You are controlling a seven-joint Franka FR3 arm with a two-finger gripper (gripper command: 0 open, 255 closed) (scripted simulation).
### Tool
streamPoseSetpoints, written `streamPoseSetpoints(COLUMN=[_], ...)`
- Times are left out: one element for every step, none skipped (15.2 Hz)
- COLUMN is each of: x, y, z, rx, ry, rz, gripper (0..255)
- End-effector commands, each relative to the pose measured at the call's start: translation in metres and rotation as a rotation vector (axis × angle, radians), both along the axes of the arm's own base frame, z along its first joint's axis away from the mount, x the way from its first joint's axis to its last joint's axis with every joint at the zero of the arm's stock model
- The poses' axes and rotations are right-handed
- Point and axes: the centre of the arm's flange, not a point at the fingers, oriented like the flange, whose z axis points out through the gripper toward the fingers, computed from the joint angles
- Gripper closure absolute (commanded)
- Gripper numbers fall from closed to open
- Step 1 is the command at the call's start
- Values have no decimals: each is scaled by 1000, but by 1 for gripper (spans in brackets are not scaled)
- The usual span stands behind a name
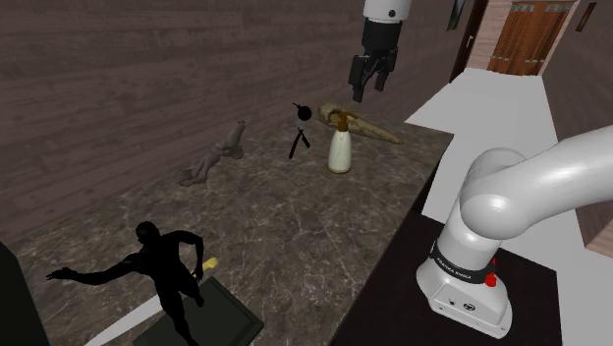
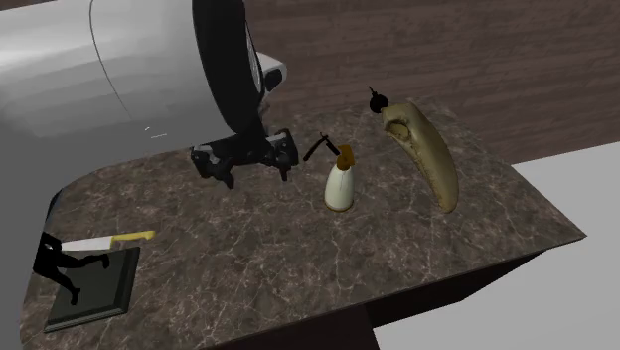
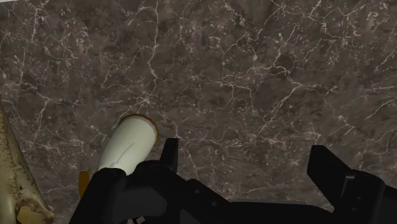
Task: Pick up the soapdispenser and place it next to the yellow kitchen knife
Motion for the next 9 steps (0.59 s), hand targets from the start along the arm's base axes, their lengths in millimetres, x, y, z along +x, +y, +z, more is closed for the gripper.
streamPoseSetpoints(x=[0,7,15,22,30,37,44,52,59], y=[0,-11,-21,-32,-42,-53,-63,-74,-84], z=[0,-5,-10,-15,-20,-25,-30,-35,-41], rx=[0,5,9,14,18,23,27,32,36], ry=[0,2,3,5,7,9,10,12,14], rz=[0,0,1,1,1,2,2,2,2], gripper=[0,0,0,0,0,0,0,0,0])
